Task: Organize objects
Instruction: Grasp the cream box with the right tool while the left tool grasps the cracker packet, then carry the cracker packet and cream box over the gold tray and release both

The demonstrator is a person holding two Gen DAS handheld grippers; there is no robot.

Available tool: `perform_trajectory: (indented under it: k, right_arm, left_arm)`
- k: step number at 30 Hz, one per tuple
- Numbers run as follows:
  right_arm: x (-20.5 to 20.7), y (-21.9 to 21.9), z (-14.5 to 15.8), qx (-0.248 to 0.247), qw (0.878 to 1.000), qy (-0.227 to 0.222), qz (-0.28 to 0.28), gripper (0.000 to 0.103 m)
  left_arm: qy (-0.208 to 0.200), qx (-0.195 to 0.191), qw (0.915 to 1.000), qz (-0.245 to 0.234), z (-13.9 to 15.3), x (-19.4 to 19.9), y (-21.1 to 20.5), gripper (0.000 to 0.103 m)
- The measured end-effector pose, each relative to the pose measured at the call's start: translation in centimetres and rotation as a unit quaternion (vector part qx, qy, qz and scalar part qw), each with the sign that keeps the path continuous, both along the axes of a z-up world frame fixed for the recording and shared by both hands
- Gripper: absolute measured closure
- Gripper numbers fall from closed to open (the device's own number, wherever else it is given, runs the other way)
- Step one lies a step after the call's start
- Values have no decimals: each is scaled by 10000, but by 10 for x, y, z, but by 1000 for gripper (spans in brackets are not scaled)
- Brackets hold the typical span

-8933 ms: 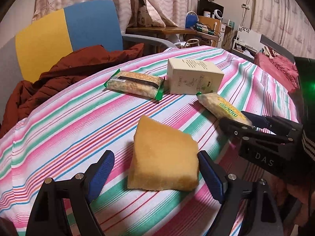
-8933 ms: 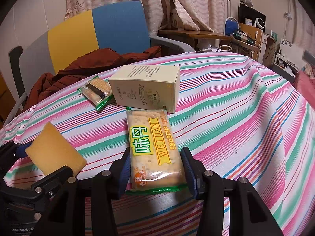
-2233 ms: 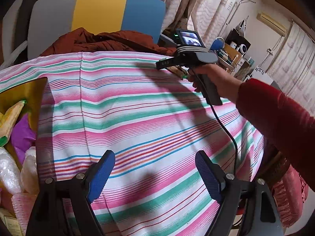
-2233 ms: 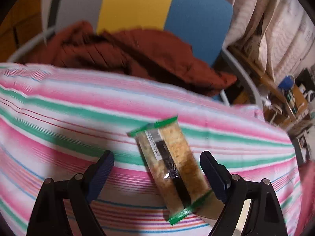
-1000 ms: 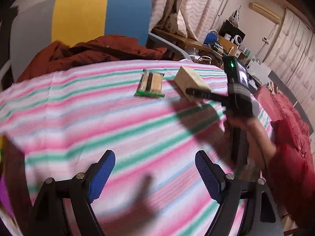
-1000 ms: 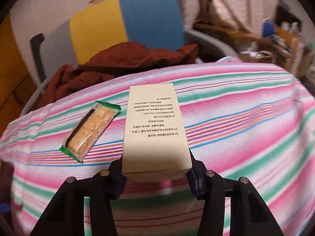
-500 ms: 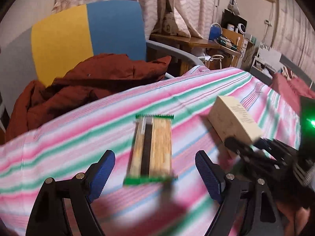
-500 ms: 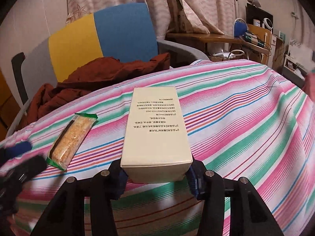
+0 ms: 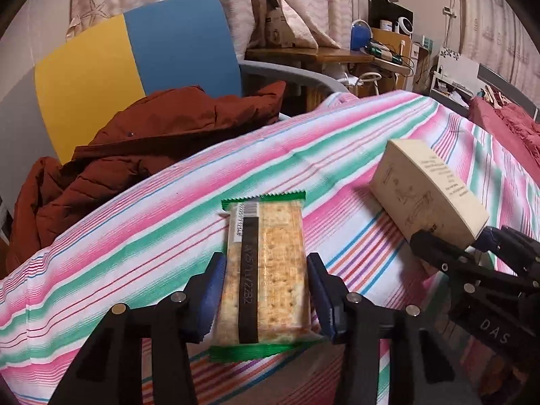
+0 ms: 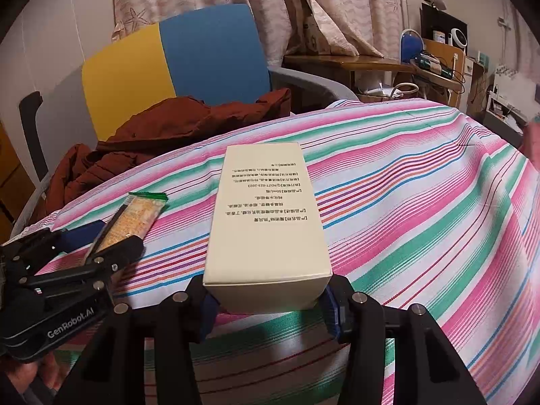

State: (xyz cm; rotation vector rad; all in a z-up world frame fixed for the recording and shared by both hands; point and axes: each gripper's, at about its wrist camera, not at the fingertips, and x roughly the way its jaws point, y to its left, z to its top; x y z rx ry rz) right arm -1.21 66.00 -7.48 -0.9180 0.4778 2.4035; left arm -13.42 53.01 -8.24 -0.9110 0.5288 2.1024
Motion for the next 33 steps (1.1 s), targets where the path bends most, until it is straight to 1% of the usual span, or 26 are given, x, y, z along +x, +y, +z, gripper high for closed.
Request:
perform_trajectory:
  k: [4, 7, 9, 12, 16, 20, 24, 29, 33]
  right_arm:
    - [0, 0, 0, 13, 10000, -3, -1, 52]
    - [1, -1, 0, 40, 10000, -13, -6, 52]
    - [0, -1, 0, 63, 10000, -21, -14, 52]
    - [0, -3, 0, 130, 9999, -47, -56, 52]
    - [2, -8, 5, 301, 9995, -31, -107, 52]
    - [3, -23, 14, 680, 9976, -5, -93, 52]
    - [7, -39, 19, 854, 9963, -22, 18, 52]
    - [17, -56, 22, 875, 9961, -17, 122, 52]
    - [22, -70, 25, 868, 9959, -53, 234, 52]
  left_arm:
    - [-5, 5, 10000, -60, -1, 7, -5, 55]
    - [-7, 35, 10000, 5, 0, 12, -11, 56]
    - [-16, 121, 9999, 71, 1, 16, -19, 57]
    - [41, 354, 9992, 201, 8, 26, -36, 57]
    - [176, 576, 9978, 276, 16, 43, -57, 57]
    - [314, 657, 9970, 275, 22, 64, -77, 57]
    - [417, 748, 9960, 236, 26, 82, -95, 57]
    - [586, 896, 9940, 218, 31, 108, -121, 57]
    - [535, 1013, 9931, 270, 32, 122, -146, 57]
